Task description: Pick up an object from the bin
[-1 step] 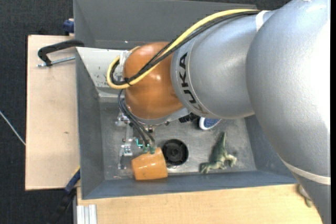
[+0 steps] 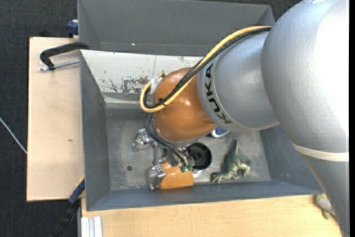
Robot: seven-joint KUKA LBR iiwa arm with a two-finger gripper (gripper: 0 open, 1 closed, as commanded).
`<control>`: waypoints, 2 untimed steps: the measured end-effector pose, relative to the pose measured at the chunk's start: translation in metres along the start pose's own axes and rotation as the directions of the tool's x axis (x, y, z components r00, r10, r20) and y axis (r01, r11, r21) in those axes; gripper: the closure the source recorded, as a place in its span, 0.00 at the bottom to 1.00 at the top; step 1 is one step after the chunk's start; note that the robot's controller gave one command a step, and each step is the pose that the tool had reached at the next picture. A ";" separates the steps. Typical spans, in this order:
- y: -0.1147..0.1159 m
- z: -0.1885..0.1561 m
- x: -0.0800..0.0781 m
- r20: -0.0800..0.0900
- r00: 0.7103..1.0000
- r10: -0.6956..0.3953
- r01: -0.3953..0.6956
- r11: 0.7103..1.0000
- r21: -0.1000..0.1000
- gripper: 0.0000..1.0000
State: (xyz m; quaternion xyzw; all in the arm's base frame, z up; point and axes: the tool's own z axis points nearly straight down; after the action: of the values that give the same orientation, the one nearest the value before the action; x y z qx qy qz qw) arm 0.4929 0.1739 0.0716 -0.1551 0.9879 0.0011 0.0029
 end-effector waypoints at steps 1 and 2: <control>-0.055 -0.030 0.015 -0.001 0.921 -0.390 0.390 0.921 0.002 0.00; -0.082 -0.029 -0.016 0.001 0.898 -0.440 0.440 0.898 0.001 0.00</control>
Offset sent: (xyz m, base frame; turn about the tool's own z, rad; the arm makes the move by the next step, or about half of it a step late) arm 0.0005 -0.0559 0.0284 -0.4036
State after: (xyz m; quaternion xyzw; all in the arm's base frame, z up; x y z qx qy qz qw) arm 0.5329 0.1005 0.1008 -0.3744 0.9273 -0.0001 0.0039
